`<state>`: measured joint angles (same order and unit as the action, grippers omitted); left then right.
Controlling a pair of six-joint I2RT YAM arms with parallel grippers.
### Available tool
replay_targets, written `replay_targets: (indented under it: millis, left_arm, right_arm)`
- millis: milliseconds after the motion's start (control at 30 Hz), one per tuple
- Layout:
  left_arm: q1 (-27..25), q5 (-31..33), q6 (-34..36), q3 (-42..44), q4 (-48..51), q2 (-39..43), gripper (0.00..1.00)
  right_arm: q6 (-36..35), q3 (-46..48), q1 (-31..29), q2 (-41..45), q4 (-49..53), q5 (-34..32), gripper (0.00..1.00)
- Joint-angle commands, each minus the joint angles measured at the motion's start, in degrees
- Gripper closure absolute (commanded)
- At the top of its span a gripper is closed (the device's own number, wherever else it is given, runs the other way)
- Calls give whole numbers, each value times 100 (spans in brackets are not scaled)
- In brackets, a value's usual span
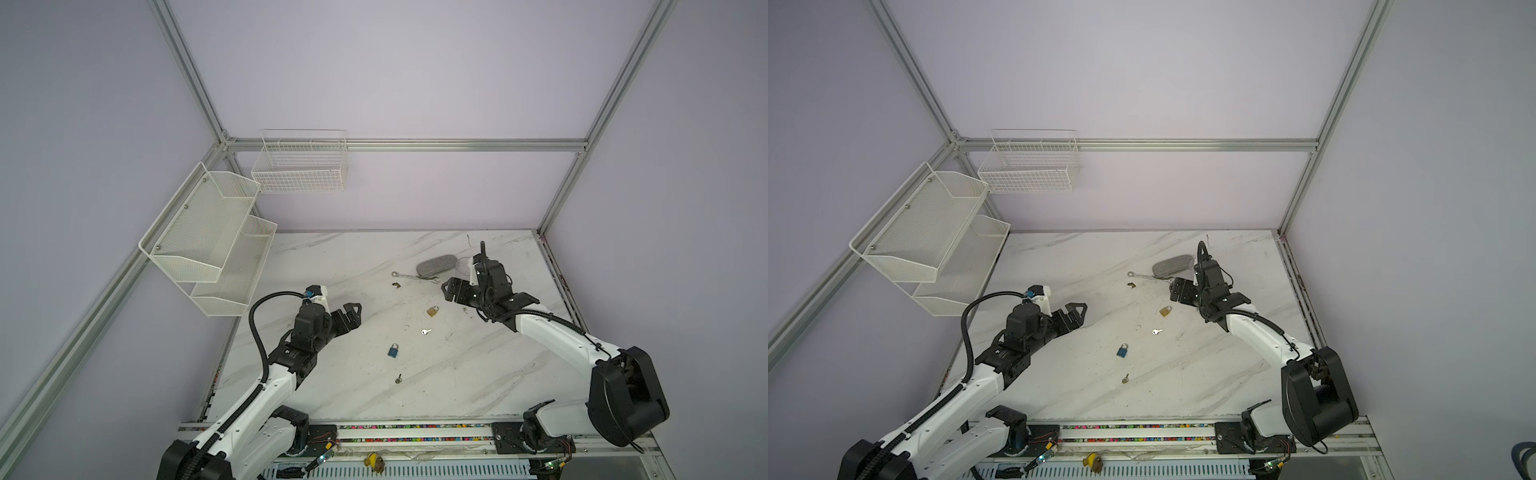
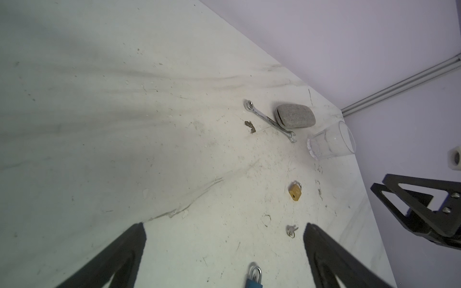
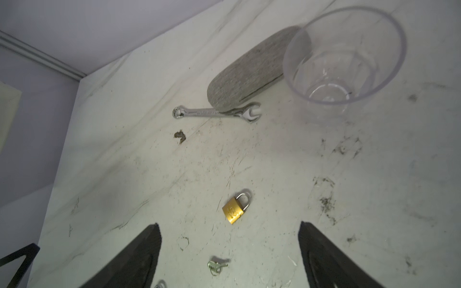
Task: Unlock with the key
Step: 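Move both grippers toward the middle of the table above the keys and padlocks, then lower the right gripper onto the small silver key and close it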
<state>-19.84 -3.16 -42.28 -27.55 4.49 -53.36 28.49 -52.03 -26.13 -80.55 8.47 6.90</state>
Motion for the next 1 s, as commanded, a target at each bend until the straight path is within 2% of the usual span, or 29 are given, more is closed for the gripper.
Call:
replay_targets:
  millis: [0,233,467,967]
  left_arm:
    - [-333,131,-163,-562,103,-101,0]
    - [-1051,466,-318,-746,115,-427,0]
    - [-1533,729,-368,-1012,113,-797,0]
    - [-1802,974,-525,-1139,2,-1055,0]
  right_arm:
    - [312,158,-348,-85,319,-92,11]
    - [727,484,-988,-442,0,-98,16]
    - [903,519,-1302,-840,-289,-132,17]
    - [913,371,-1588,-1396,-454,-349,17]
